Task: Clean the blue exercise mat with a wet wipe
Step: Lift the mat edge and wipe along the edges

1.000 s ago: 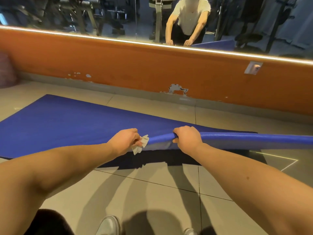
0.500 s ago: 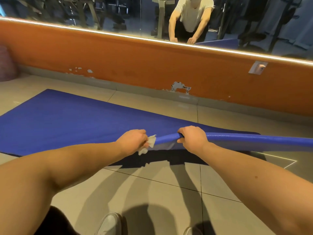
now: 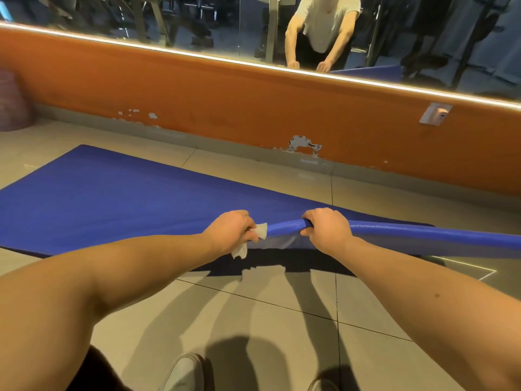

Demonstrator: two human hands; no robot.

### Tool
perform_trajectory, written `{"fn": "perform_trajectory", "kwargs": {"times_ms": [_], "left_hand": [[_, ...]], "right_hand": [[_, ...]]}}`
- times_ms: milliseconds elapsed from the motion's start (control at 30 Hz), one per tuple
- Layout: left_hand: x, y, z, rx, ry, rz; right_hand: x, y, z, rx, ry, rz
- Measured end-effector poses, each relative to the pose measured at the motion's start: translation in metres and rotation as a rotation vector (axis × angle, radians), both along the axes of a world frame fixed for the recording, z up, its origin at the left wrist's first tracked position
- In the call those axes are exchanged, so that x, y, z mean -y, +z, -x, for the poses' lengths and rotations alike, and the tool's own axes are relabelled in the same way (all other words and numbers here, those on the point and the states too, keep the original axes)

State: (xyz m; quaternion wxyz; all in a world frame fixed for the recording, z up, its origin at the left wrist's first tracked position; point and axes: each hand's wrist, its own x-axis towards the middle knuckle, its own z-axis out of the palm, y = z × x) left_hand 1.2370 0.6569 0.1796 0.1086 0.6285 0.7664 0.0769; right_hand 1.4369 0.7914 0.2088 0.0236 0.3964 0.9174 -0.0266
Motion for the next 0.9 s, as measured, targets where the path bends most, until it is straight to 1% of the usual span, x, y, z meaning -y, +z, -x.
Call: {"fn": "perform_trajectory", "kwargs": {"times_ms": [100, 200, 400, 467, 600, 667, 733, 833, 900], "left_hand": [[0.008, -0.004, 0.008, -0.107, -0.052, 0.117], [0.027, -0.015, 0.028, -0.143, -0.029, 0.227], [0.055, -0.029, 0.063, -0.203, -0.031, 0.301], [0.058, -0.028, 0.068, -0.233, -0.031, 0.299], [0.049, -0.016, 0.078, -0.279, -0.026, 0.22], [0.041, -0.01, 0.082, -0.279, -0.027, 0.186], [0.034, -0.002, 0.086, -0.265, -0.032, 0.164], [0.027, 0.004, 0.089, -0.253, -0.067, 0.137], [0.025, 0.004, 0.09, -0.232, -0.089, 0.122]], "right_hand": [[-0.002, -0.002, 0.0, 0.0, 0.004, 0.009], [-0.001, -0.003, 0.004, 0.018, 0.019, 0.007], [-0.005, -0.003, 0.007, 0.01, 0.023, -0.009], [-0.006, -0.004, 0.007, -0.005, 0.016, -0.015], [-0.006, 0.001, 0.008, 0.018, -0.001, -0.008], [-0.001, 0.007, 0.012, 0.098, 0.062, -0.043], [0.011, 0.007, 0.022, 0.162, 0.186, -0.096], [0.04, -0.003, 0.058, 0.141, 0.321, -0.083], [0.055, -0.014, 0.093, 0.141, 0.302, -0.026]]}}
